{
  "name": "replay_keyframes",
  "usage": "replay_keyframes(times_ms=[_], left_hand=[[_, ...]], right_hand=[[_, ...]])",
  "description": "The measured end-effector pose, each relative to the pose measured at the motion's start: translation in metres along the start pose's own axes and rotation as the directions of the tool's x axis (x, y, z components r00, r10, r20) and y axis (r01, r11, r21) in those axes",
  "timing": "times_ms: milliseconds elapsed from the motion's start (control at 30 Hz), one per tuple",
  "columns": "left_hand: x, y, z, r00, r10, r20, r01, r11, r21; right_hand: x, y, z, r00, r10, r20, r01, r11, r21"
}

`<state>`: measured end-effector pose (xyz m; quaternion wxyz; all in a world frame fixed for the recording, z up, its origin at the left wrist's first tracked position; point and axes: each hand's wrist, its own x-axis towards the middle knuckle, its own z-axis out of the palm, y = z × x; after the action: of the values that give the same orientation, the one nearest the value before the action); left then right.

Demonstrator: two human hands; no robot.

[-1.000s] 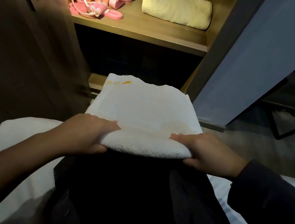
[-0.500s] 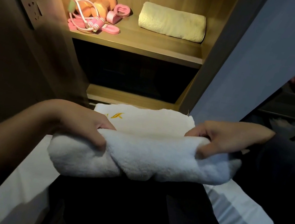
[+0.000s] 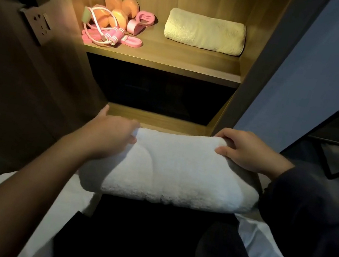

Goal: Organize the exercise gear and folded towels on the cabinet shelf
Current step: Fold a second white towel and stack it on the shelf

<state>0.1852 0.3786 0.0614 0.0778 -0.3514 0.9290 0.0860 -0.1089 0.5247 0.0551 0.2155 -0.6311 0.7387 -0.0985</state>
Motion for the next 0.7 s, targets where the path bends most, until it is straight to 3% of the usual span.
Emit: replay_keyframes(times_ms=[100, 233, 267, 333, 433, 600, 700], left_hand=[[0.008, 0.008, 0.017, 0.986, -0.067, -0.154, 0.065, 0.998, -0.020], [-0.015, 0.001, 0.049, 0.868, -0.294, -0.401, 0.131, 0.913, -0.385], [-0.023, -0.002, 0.056, 0.832, -0.386, -0.399, 0.139, 0.841, -0.523], [-0.036, -0.009, 0.064, 0.798, -0.546, -0.255, 0.168, 0.608, -0.776], [-0.053, -0.017, 0.073, 0.801, -0.599, -0.018, 0.153, 0.234, -0.960], [-0.087, -0.016, 0.101, 0.857, -0.513, 0.037, 0.059, 0.026, -0.998], [-0.093, -0.015, 0.108, 0.862, -0.506, -0.032, 0.030, 0.114, -0.993]], right_hand=[[0.004, 0.013, 0.020, 0.991, 0.111, -0.076, -0.102, 0.988, 0.113], [-0.018, 0.026, 0.046, 0.941, 0.294, -0.168, -0.192, 0.872, 0.451], [-0.026, 0.027, 0.051, 0.922, 0.342, -0.180, -0.204, 0.826, 0.525], [-0.040, 0.027, 0.056, 0.894, 0.412, -0.175, -0.210, 0.733, 0.647], [-0.061, 0.023, 0.061, 0.879, 0.452, -0.152, -0.202, 0.641, 0.740], [-0.104, 0.023, 0.079, 0.939, 0.342, -0.035, -0.139, 0.472, 0.870], [-0.115, 0.021, 0.087, 0.930, 0.358, -0.080, -0.108, 0.477, 0.872]])
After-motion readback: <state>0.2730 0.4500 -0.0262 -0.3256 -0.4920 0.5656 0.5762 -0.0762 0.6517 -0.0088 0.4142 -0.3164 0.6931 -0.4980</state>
